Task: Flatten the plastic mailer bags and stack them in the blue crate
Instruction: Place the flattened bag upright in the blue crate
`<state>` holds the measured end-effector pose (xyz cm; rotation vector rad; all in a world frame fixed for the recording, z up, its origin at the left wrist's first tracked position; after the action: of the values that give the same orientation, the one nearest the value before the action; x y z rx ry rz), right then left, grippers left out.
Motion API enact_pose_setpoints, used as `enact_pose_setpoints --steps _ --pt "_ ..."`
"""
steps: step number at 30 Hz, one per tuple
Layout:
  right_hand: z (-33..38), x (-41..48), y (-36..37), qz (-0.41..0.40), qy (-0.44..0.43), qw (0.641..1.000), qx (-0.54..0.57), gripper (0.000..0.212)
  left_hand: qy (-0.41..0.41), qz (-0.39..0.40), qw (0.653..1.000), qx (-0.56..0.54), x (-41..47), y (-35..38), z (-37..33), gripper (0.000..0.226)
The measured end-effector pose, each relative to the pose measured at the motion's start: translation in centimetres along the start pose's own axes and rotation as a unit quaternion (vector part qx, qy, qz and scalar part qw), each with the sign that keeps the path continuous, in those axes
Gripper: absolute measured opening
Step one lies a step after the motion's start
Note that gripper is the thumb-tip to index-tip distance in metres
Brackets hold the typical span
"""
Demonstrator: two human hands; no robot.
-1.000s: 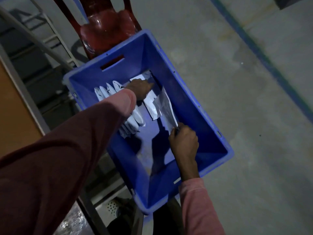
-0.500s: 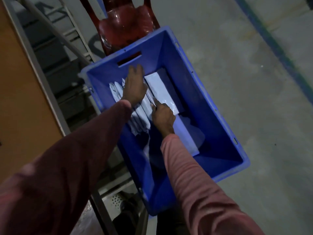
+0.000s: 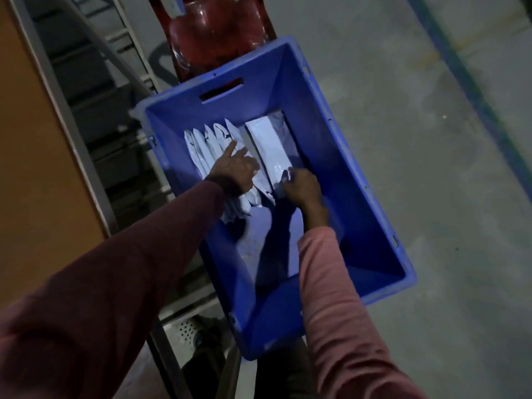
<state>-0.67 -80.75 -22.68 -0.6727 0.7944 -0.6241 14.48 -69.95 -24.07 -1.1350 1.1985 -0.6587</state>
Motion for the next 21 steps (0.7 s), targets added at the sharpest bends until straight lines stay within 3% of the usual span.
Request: enact_pose_setpoints --steps 3,7,10,14,16,18,21 --pt "0.9 2.2 1.0 -0.019 -0.001 1.0 0.004 0.03 0.001 0.01 1.0 0.013 -0.1 0.2 0.2 0.045" --pt "0.6 3.4 2.4 0.033 0.072 0.997 -0.02 0.073 0.012 0.014 0.999 0.043 -0.4 -0.3 0.3 0.048" --pt "0.4 3.6 3.2 -0.007 0.083 0.996 -0.014 0.084 0.017 0.005 0.997 0.07 -0.2 -0.6 0.6 0.05" --pt "1.4 2.3 3.0 -0.134 0.028 0.99 -0.046 0.086 0.025 -0.008 0.996 0.09 0.0 -1.2 1.2 0.046" --pt "2.0 1.5 3.2 -0.16 -0.011 0.987 -0.03 0.082 0.01 -0.047 0.996 0.077 0.1 -1.6 1.7 0.039" --pt "2.2 1.0 4.2 -0.129 -0.054 0.989 0.037 0.064 -0.046 -0.105 0.993 0.036 -0.1 -2.5 1.8 0.036" --pt "2.5 0.0 5.4 -0.013 -0.1 0.987 0.126 0.053 -0.162 -0.216 0.962 -0.049 -0.8 -4.1 1.3 0.052"
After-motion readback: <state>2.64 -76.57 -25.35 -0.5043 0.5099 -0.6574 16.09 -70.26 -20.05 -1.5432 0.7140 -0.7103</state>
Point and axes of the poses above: each hand's wrist, its own x-axis towards the middle knuckle, its own y-axis out of the palm, z = x × y, the point moved 3 cm from there along x, towards the middle knuckle, and after that the axes turned 9 degrees about -z, right-handed, at the moved point
